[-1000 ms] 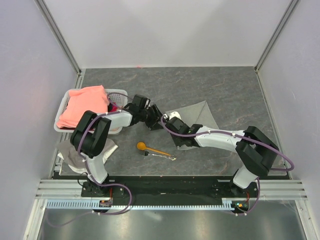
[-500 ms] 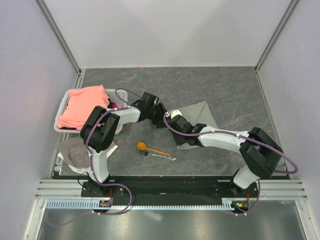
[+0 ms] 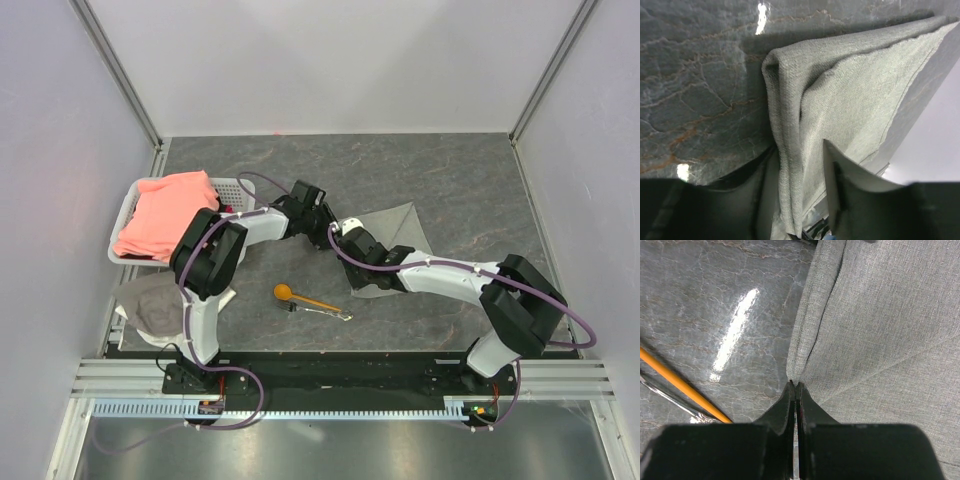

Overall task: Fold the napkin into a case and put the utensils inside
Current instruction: Pick up the upper triangle-folded napkin from the center of the board.

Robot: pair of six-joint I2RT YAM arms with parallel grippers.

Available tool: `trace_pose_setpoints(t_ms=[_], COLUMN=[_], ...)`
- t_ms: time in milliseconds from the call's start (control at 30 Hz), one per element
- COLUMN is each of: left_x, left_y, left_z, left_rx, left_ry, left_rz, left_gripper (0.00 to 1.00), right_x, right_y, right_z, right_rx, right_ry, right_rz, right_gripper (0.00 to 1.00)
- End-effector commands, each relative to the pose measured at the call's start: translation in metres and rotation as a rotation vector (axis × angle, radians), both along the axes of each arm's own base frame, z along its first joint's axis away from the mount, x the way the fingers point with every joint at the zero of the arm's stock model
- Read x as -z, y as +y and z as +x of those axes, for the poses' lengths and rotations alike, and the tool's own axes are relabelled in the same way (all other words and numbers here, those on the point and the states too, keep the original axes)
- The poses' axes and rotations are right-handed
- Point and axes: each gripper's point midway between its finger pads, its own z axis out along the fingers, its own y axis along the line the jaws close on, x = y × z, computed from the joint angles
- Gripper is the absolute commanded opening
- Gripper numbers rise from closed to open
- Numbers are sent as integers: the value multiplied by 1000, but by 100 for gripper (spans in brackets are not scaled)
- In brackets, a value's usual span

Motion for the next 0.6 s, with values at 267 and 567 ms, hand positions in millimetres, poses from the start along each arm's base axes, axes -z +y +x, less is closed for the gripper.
trace_pose_setpoints(t_ms=[267, 567], left_x=[12, -45], left_y=[3, 21], left_z=[25, 44], left_rx=[4, -12], left_ry=[-72, -225], left_rz=[95, 85], left_gripper=[13, 2], right_x=[-22, -29], right_y=[7, 25], right_z=[7, 4], right_rx=[-26, -25], right_ry=[-40, 12], right_rz=[73, 148], right_gripper=[0, 0])
